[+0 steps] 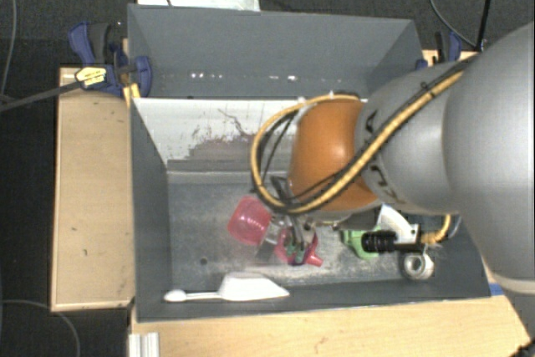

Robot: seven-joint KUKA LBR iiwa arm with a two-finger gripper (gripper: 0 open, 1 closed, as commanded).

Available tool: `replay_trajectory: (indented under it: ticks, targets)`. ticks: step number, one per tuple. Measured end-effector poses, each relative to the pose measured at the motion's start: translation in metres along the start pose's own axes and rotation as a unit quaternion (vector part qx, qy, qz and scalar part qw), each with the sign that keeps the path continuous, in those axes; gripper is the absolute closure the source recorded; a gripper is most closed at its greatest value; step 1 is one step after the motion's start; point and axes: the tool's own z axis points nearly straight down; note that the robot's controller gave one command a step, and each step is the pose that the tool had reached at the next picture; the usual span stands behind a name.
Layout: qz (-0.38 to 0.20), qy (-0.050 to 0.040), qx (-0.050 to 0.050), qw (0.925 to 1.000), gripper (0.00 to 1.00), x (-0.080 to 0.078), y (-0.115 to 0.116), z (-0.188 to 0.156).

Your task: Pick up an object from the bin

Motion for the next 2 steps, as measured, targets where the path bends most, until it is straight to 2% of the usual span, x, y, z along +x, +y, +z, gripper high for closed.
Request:
replay_trajectory:
  ticks: [2]
  targets:
    - [-0.001,0.0006,0.001,1.0000,1.00,0.0001,-0.0002,-0.0105]
